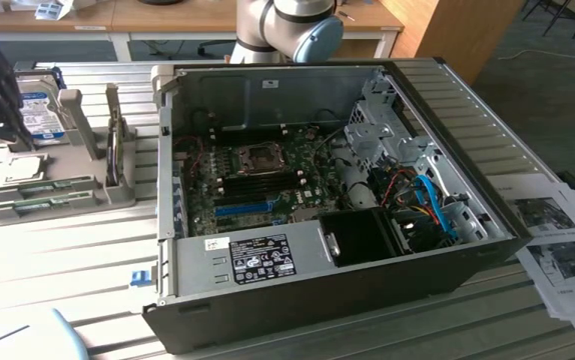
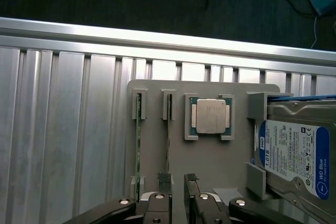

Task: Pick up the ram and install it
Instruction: 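Pick up the ram and move it above insertion slot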

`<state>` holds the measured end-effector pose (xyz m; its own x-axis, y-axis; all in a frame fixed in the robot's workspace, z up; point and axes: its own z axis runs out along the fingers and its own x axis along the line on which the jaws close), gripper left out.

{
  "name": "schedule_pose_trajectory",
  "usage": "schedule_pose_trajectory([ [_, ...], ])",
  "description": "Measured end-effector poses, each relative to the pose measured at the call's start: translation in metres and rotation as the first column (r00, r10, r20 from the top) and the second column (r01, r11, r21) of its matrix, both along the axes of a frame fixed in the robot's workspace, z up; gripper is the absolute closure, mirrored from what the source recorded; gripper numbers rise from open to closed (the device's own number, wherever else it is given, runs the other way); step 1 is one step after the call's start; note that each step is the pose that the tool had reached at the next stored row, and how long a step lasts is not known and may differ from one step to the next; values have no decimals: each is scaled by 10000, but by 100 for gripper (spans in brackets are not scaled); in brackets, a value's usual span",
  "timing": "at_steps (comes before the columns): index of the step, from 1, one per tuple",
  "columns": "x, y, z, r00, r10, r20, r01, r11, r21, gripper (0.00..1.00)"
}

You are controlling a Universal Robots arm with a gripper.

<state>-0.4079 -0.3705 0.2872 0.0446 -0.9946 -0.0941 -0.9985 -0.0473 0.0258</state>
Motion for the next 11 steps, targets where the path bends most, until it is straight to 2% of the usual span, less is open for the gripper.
schedule_pose_trajectory([
  [11, 17, -135, 0, 10000, -1, -21, 1, 10000, -1, 77],
])
